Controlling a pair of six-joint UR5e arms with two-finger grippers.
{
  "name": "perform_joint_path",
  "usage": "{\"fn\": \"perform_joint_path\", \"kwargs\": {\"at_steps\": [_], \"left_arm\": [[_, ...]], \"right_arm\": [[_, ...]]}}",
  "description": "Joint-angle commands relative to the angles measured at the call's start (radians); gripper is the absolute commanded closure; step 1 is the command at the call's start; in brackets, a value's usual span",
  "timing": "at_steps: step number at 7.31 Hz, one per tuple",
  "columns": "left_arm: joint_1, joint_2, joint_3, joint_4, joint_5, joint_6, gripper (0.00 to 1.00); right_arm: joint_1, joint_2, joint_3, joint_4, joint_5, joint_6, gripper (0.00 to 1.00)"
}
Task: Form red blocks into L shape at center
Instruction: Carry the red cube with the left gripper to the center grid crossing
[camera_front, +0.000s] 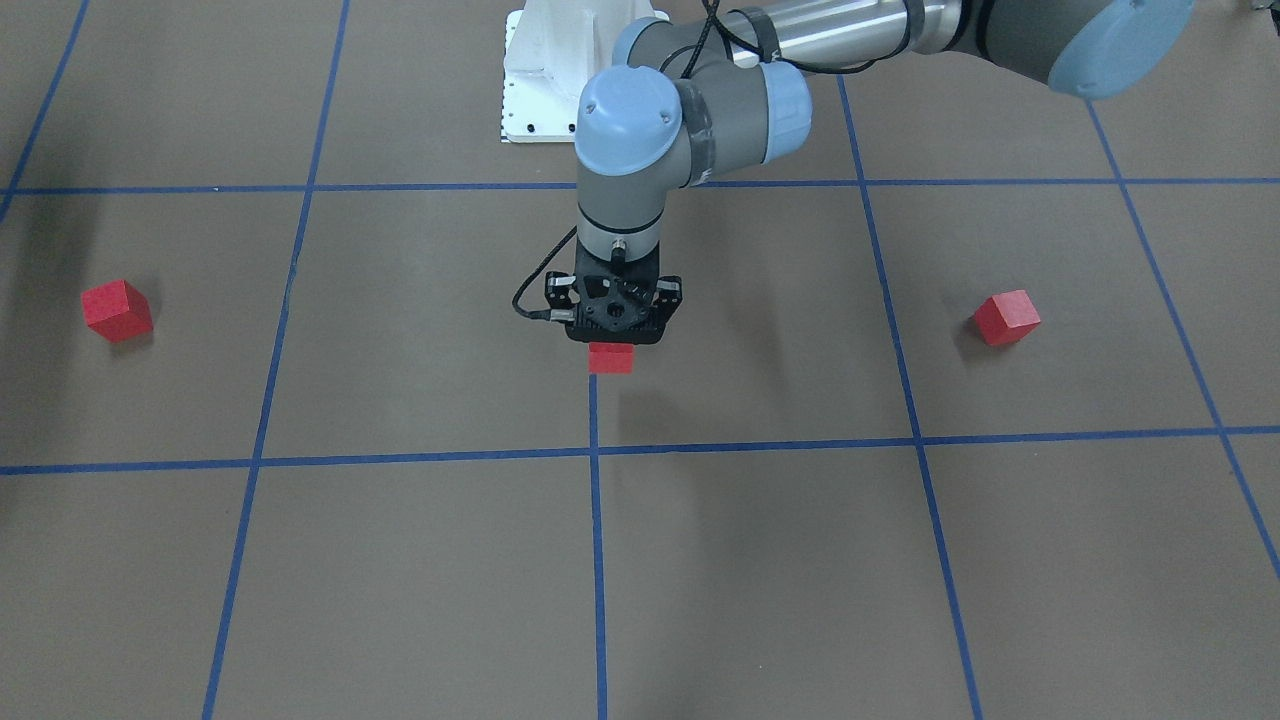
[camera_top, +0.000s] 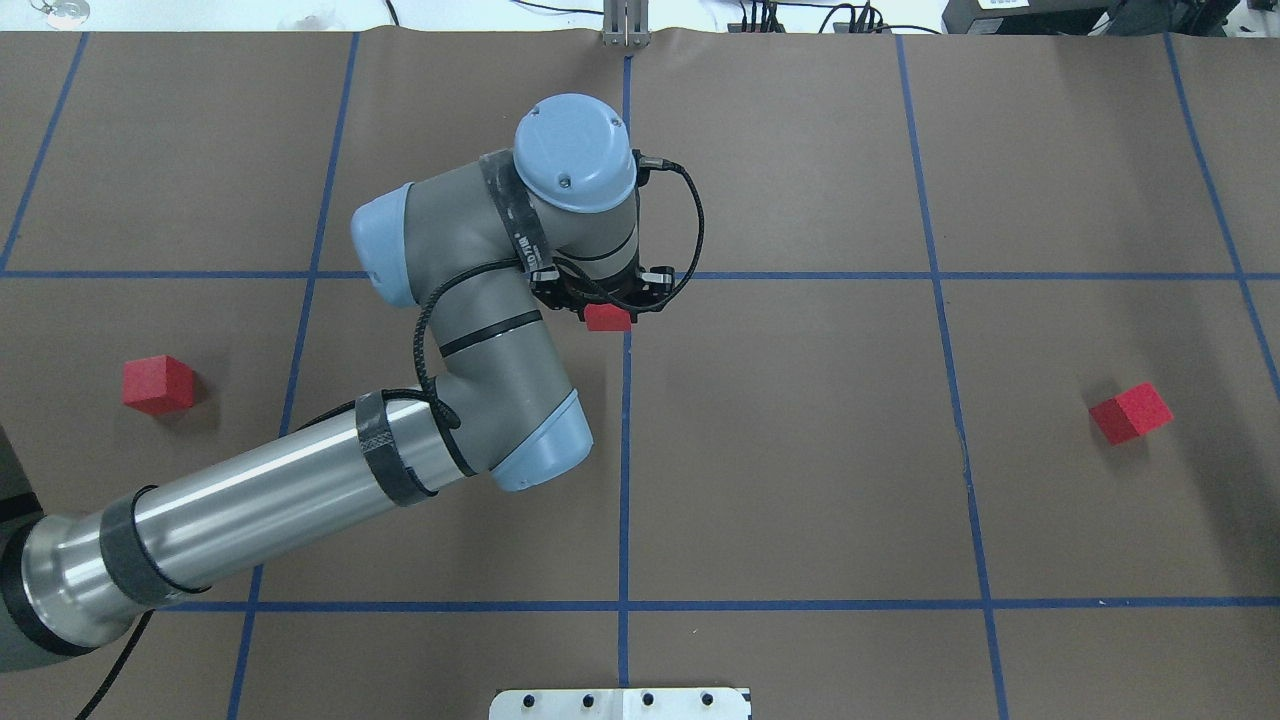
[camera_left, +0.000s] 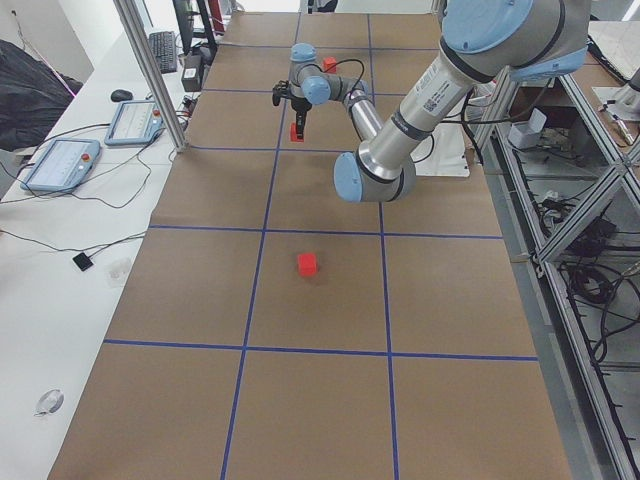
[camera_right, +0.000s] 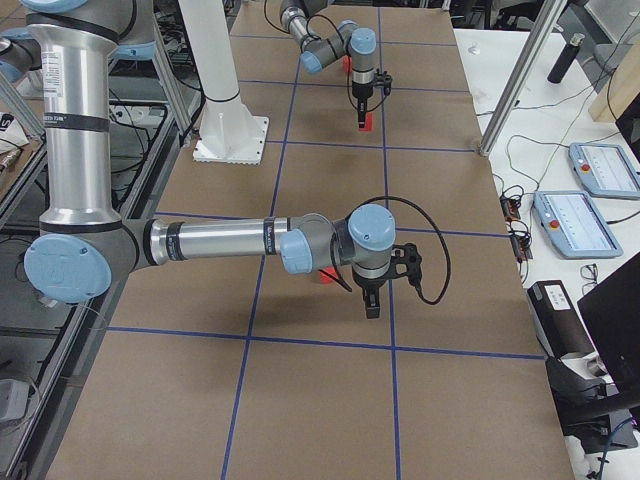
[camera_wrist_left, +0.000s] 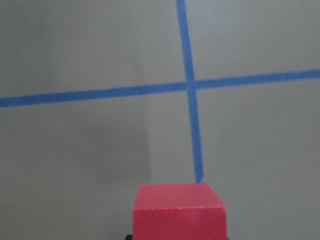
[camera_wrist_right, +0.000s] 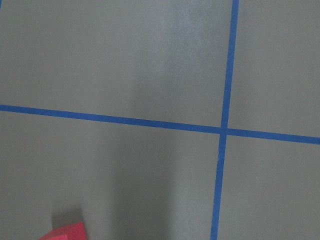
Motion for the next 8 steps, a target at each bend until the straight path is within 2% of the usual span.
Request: {"fn": "perform_joint_path", "kwargs": {"at_steps": [1, 3, 8], "left_arm": [[-0.028, -0.039, 0.096, -0.042, 0.014, -0.004, 1.0], [-0.029, -0.04, 0.181, -0.146, 0.016, -0.006, 1.0], [-0.023, -0.091, 0.265, -0.152, 0.014, -0.004, 1.0]], "right_arm": [[0.0, 0.001, -0.001, 0.001, 0.0, 0.001, 0.01], [0.0, 0.001, -0.001, 0.002, 0.0, 0.013, 0.01], [0.0, 0.001, -0.007, 0.002, 0.0, 0.016, 0.01]]}}
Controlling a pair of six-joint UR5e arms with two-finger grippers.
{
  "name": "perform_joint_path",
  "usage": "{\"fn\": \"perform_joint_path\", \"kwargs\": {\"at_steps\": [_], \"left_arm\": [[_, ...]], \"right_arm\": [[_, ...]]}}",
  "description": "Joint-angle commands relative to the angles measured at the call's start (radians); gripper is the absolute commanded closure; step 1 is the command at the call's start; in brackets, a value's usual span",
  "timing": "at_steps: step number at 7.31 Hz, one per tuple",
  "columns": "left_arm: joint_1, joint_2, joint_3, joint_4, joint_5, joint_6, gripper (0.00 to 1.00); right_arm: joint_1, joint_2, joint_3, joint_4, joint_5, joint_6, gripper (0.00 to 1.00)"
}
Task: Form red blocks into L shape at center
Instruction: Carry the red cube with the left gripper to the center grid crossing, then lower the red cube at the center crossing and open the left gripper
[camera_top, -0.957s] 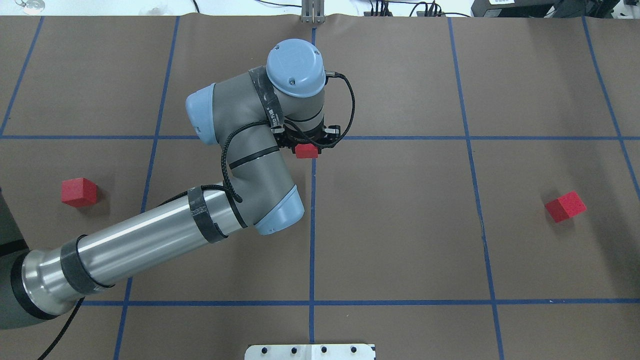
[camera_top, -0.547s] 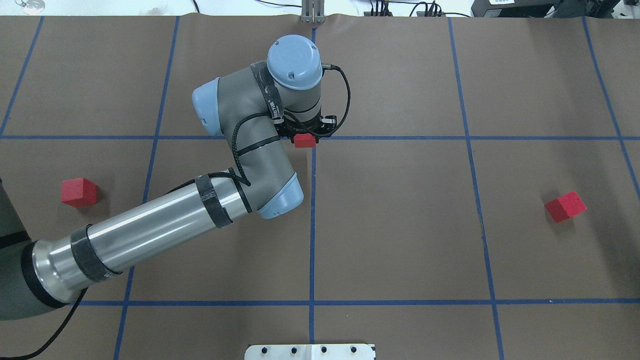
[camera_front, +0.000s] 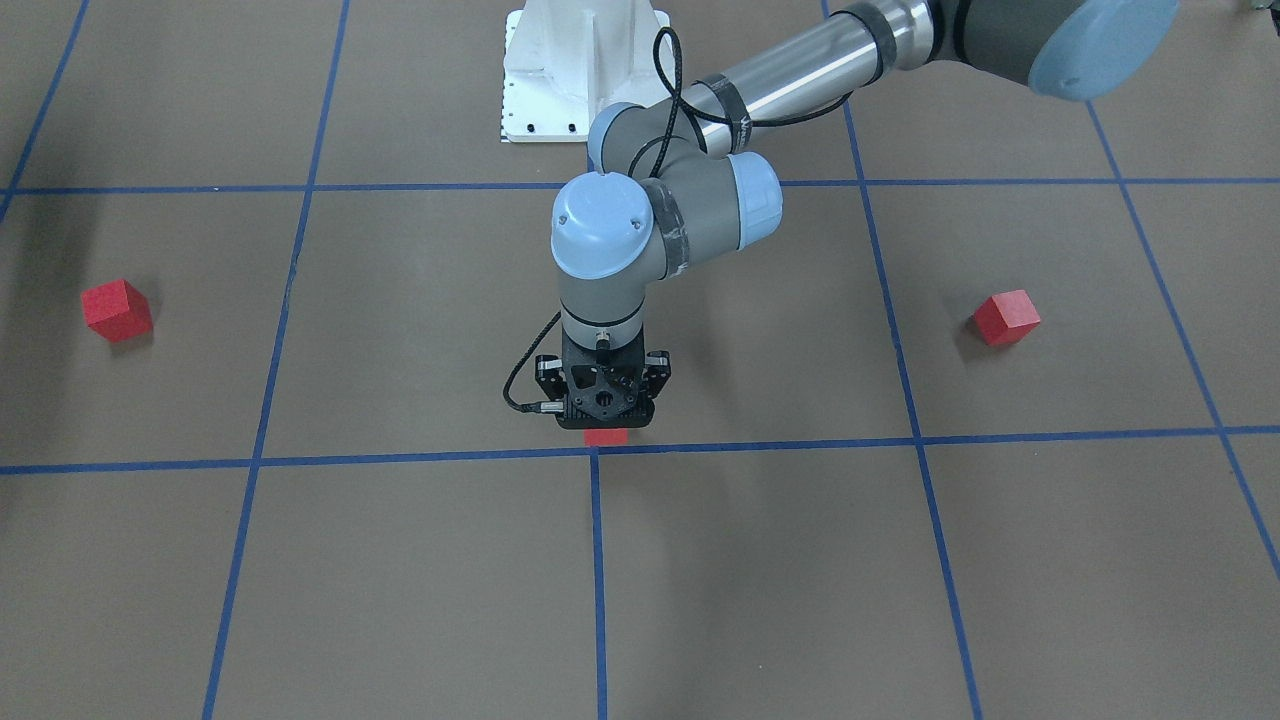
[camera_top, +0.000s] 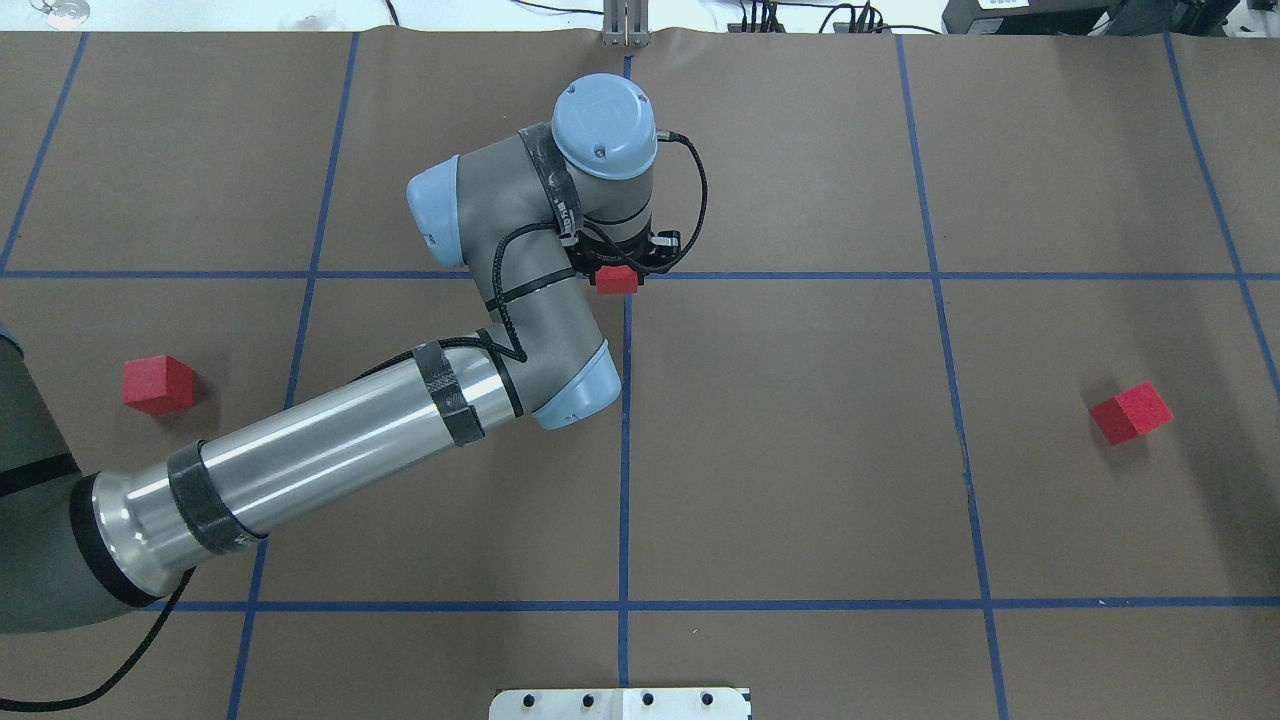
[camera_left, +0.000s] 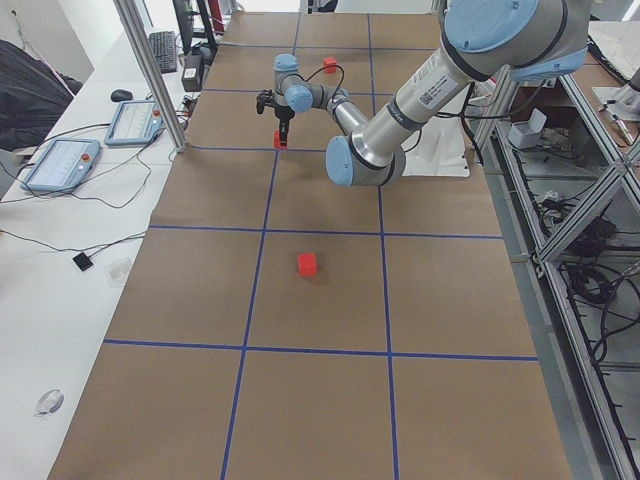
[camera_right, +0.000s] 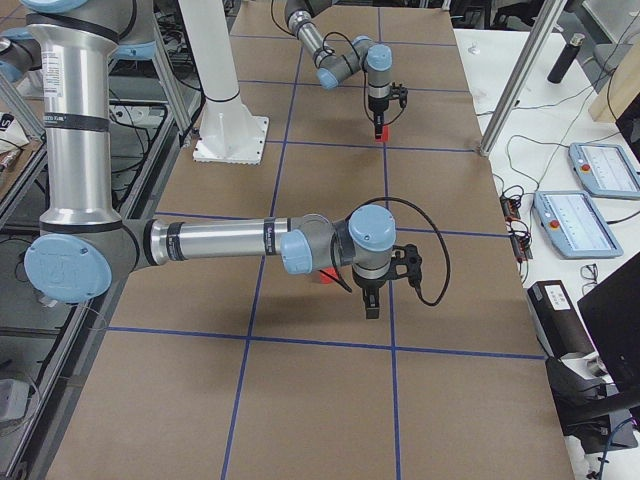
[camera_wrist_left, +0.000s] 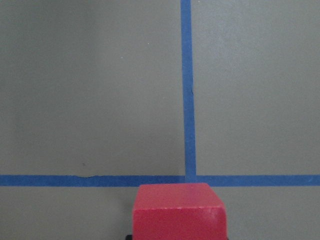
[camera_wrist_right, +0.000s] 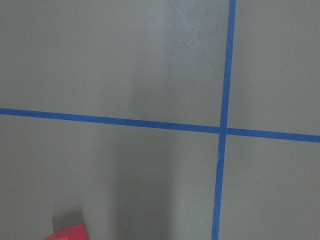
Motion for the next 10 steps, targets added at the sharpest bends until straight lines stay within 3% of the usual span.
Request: {"fn": "perform_joint_path", "kwargs": {"at_steps": [1, 10], "left_arm": [[0.002, -0.008, 0.024, -0.006, 0.001, 0.002, 1.0], [0.017, -0.009, 0.049, -0.03, 0.0, -0.001, 1.0]], "right_arm": [[0.0, 0.0, -0.004, 0.0, 0.001, 0.0, 0.01], [0.0, 0.0, -0.006, 0.0, 0.0, 0.0, 0.01]]}}
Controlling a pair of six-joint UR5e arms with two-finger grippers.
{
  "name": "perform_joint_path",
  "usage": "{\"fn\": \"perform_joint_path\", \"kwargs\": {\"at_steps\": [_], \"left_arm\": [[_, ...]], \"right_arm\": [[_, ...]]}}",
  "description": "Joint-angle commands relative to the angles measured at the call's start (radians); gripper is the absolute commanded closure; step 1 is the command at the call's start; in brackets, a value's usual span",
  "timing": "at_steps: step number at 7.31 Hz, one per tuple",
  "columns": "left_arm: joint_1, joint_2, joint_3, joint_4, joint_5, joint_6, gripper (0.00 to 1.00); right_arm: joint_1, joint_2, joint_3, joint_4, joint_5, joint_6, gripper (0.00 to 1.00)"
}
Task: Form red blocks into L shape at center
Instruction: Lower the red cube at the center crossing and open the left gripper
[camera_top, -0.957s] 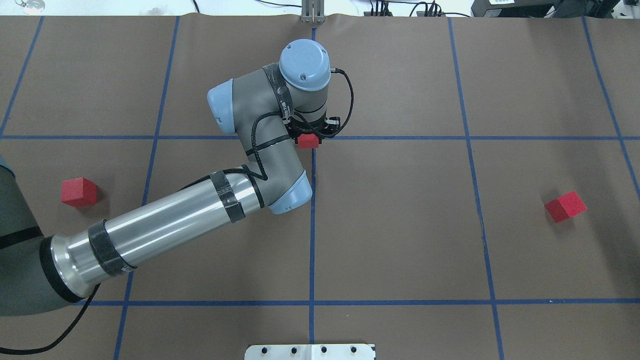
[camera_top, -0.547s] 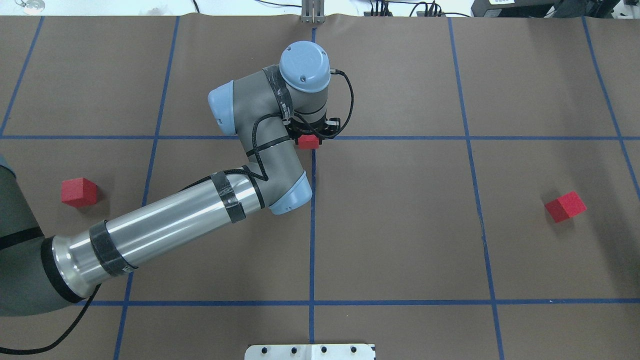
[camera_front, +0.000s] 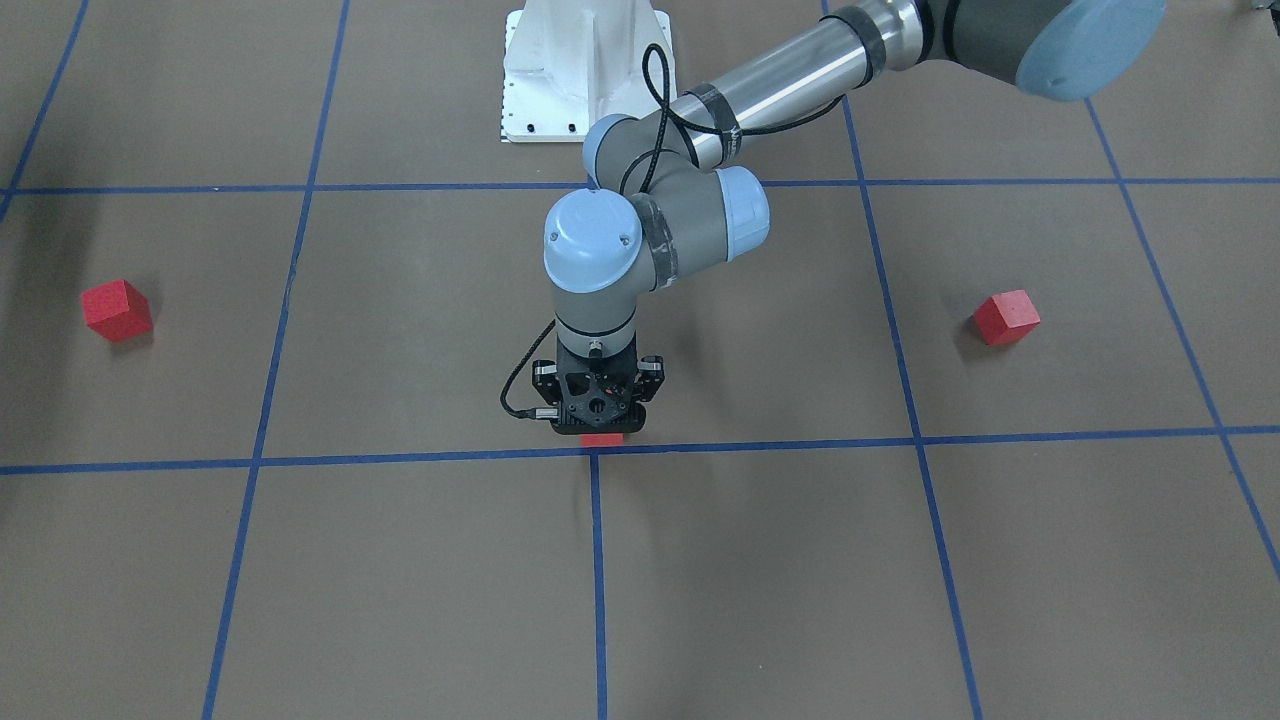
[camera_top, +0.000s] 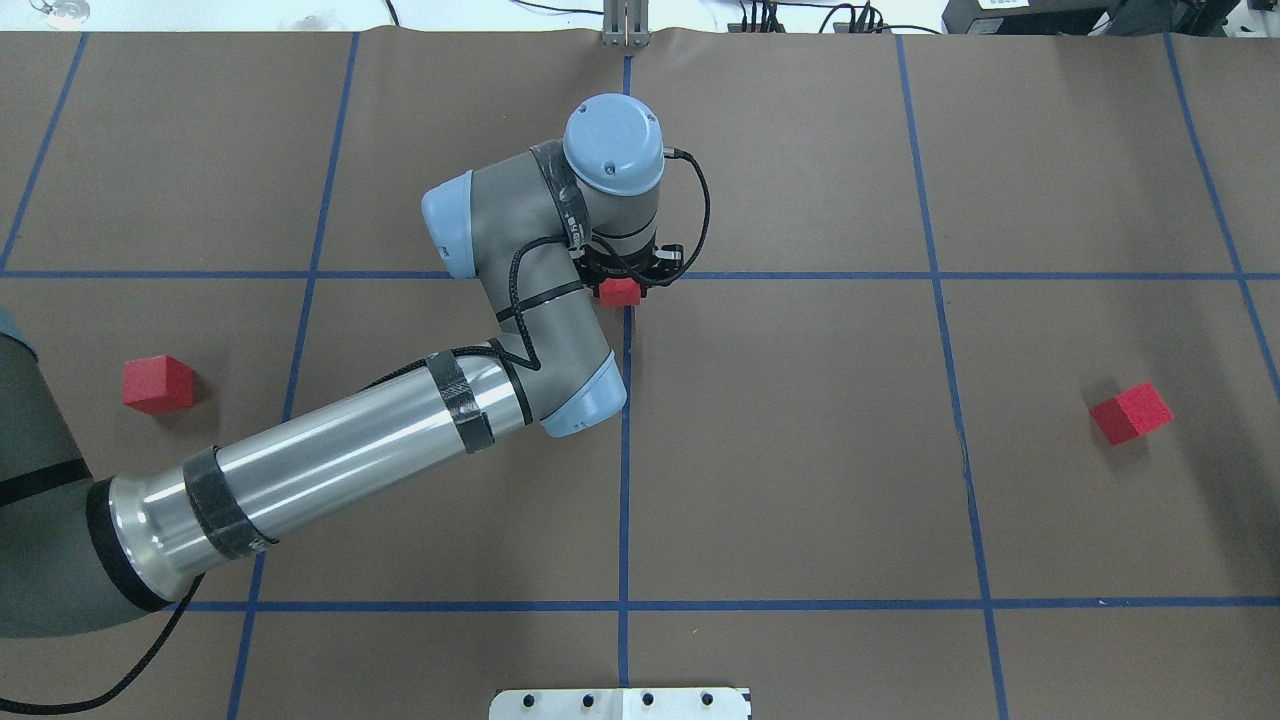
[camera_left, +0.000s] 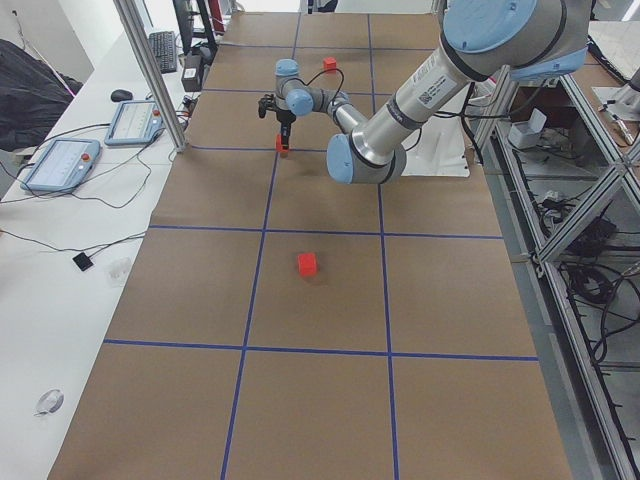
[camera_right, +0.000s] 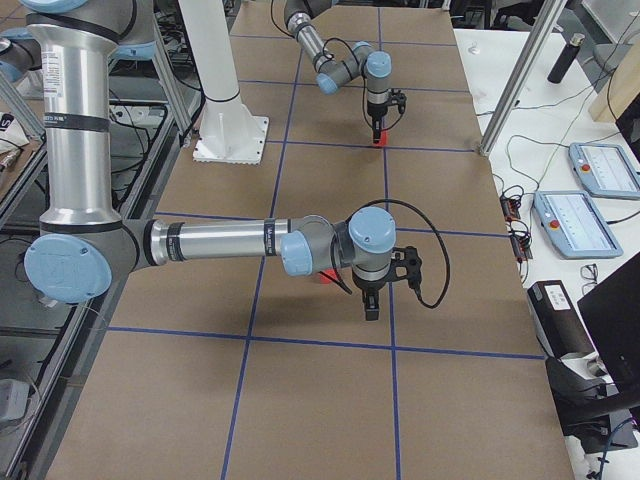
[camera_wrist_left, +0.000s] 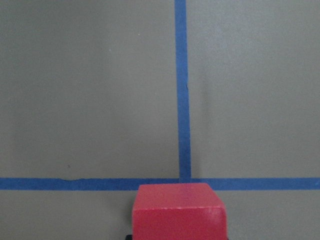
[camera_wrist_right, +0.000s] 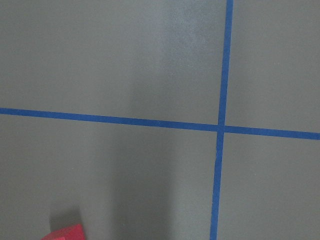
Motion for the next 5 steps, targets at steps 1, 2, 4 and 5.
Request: {"fn": "perform_joint_path", "kwargs": {"at_steps": [1, 2, 4, 5], "left_arm": [[0.005, 0.0, 0.001, 0.0, 0.0, -0.001, 1.0], [0.007, 0.0, 0.001, 0.0, 0.0, -0.001, 1.0], [0.011, 0.0, 0.001, 0.0, 0.0, -0.001, 0.92], [0.011, 0.0, 0.003, 0.0, 0.0, -0.001, 0.9]], "right_arm": [[0.0, 0.0, -0.002, 0.0, 0.0, 0.0, 0.01], [0.0, 0.0, -0.002, 0.0, 0.0, 0.0, 0.01], [0.0, 0.002, 0.0, 0.0, 0.0, 0.0, 0.01], [0.0, 0.002, 0.0, 0.0, 0.0, 0.0, 0.01]]}}
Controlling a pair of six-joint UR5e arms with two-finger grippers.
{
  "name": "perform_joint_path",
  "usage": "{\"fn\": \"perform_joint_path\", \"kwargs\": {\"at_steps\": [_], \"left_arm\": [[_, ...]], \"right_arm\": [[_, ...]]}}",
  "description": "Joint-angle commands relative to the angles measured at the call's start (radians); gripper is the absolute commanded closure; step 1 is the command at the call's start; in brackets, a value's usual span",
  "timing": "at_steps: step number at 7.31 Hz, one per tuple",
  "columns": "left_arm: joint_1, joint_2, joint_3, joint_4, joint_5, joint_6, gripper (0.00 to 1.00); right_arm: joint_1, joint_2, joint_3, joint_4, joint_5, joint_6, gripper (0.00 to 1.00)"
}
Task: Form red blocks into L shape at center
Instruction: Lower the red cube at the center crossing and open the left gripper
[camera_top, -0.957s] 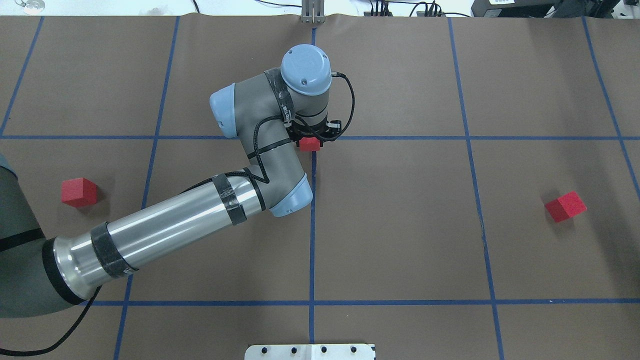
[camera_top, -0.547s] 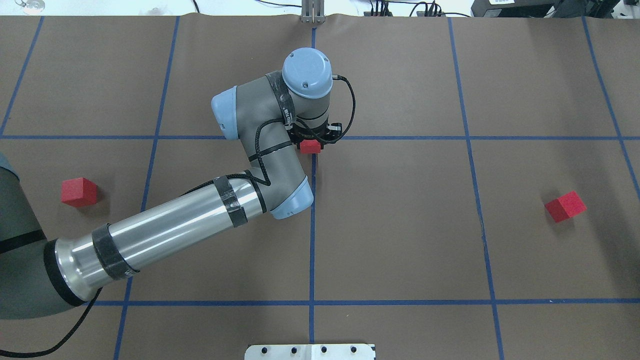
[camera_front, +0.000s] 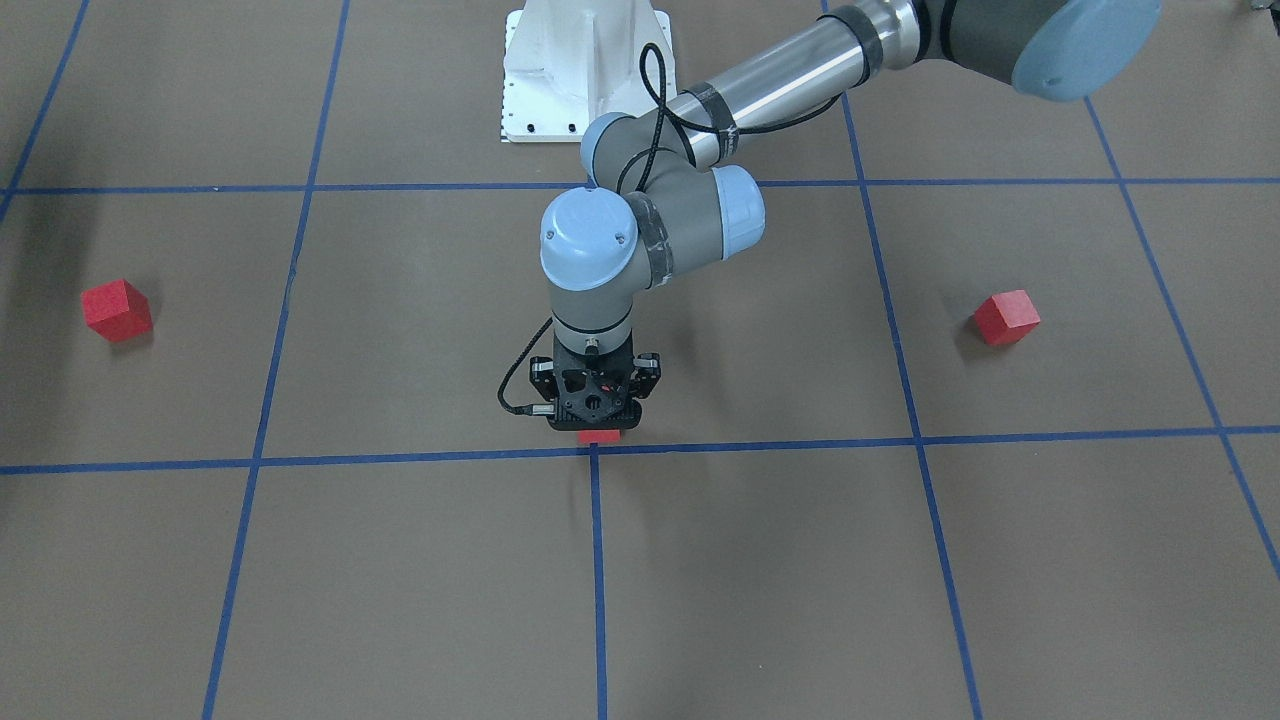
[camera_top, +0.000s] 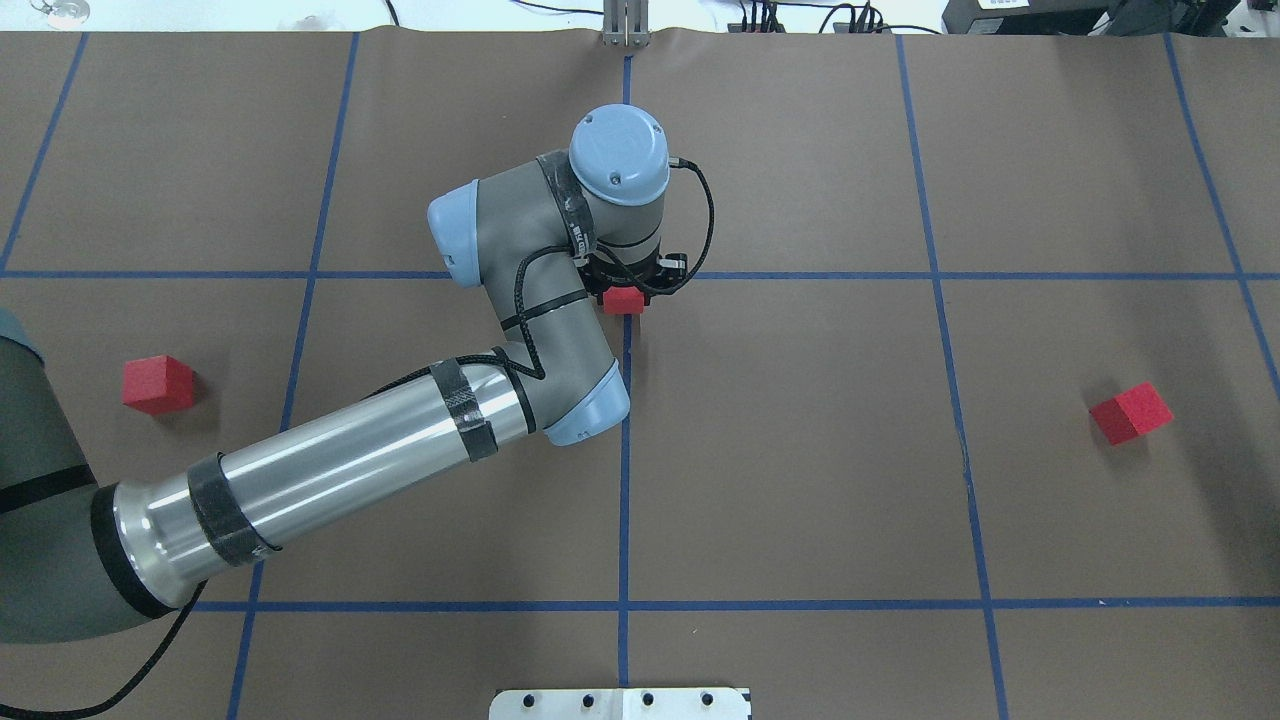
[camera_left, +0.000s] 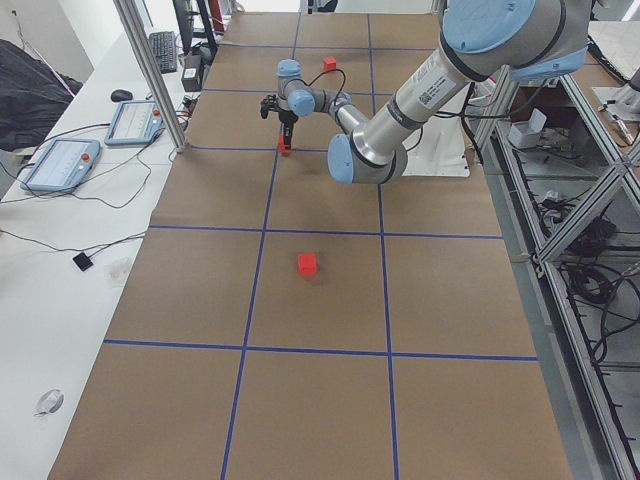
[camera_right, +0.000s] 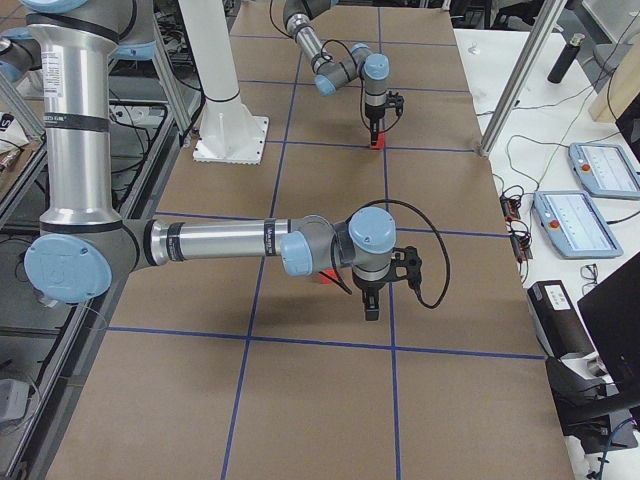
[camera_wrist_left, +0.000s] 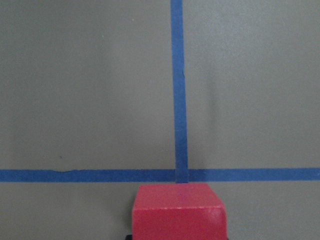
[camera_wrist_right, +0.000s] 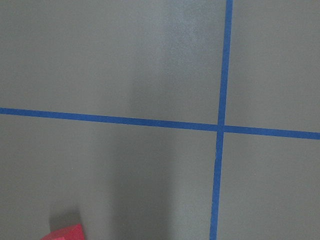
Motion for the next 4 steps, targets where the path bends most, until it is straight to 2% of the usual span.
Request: {"fn": "perform_joint_path", "kwargs": {"at_steps": [1, 3, 4], "left_arm": [[0.001, 0.0, 0.001, 0.0, 0.0, 0.0, 0.88], [0.005, 0.0, 0.006, 0.0, 0.0, -0.002, 0.79], [0.005, 0.0, 0.006, -0.002, 0.0, -0.003, 0.77]], "right_arm": [[0.0, 0.001, 0.0, 0.0, 0.0, 0.0, 0.01], [0.0, 0.001, 0.0, 0.0, 0.0, 0.0, 0.01], [0.0, 0.001, 0.0, 0.0, 0.0, 0.0, 0.01]]}}
